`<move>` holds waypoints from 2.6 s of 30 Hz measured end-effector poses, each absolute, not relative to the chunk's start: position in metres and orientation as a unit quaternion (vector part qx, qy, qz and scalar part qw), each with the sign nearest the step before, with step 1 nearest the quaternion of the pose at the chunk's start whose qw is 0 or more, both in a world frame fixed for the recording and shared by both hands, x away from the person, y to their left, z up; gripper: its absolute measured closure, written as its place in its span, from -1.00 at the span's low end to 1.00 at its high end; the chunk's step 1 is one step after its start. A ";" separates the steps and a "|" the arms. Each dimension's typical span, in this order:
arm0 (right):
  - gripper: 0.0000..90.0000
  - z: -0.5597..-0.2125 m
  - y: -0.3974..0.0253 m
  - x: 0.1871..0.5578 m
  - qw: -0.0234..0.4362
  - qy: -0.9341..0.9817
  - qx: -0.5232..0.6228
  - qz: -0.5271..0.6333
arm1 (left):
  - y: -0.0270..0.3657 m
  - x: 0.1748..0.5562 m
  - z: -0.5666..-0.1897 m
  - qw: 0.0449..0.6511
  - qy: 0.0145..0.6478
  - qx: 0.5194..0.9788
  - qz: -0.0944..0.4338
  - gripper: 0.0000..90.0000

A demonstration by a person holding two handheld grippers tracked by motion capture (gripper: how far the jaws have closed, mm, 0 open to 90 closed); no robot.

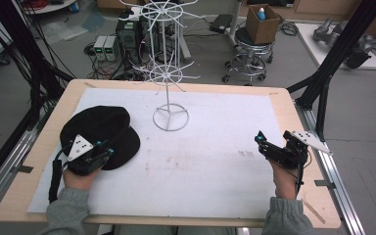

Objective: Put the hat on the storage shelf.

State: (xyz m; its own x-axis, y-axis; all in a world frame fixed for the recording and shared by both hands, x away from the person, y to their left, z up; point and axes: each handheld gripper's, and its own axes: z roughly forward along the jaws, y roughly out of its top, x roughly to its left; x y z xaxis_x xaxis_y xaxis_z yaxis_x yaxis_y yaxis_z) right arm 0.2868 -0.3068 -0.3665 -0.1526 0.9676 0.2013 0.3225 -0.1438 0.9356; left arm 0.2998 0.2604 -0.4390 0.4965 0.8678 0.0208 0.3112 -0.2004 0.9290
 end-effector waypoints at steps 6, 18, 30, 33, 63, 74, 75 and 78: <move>-0.91 -0.367 -0.308 0.286 0.318 0.566 0.567 0.507 | 0.260 0.298 -0.436 0.485 0.401 0.720 0.294 0.61; -0.91 -0.366 -0.308 0.286 0.316 0.565 0.564 0.513 | 0.256 0.293 -0.429 0.486 0.381 0.724 0.307 0.77; -0.91 -0.365 -0.308 0.285 0.317 0.563 0.562 0.517 | 0.250 0.281 -0.411 0.502 0.352 0.713 0.342 0.77; -0.91 -0.364 -0.308 0.285 0.318 0.562 0.561 0.518 | 0.249 0.278 -0.406 0.500 0.343 0.710 0.358 0.77; -0.91 -0.364 -0.308 0.286 0.316 0.562 0.559 0.522 | 0.243 0.244 -0.339 0.591 0.267 0.637 0.417 0.76; -0.91 -0.363 -0.307 0.287 0.315 0.561 0.559 0.524 | 0.243 0.231 -0.314 0.623 0.250 0.608 0.424 0.76; -0.91 -0.364 -0.307 0.287 0.315 0.562 0.558 0.524 | 0.244 0.232 -0.313 0.627 0.250 0.608 0.418 0.76; -0.91 -0.363 -0.307 0.287 0.307 0.558 0.561 0.529 | 0.246 0.233 -0.310 0.632 0.247 0.608 0.413 0.76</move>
State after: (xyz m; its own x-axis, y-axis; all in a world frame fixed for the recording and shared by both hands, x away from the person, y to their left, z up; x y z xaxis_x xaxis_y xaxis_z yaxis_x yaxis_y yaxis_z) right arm 0.2873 -0.3068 -0.3634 -0.1830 0.9505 0.2511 0.3020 -0.1887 0.9345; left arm 0.2333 0.2461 -0.3097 0.5374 0.8219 0.1890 -0.2210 -0.0791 0.9721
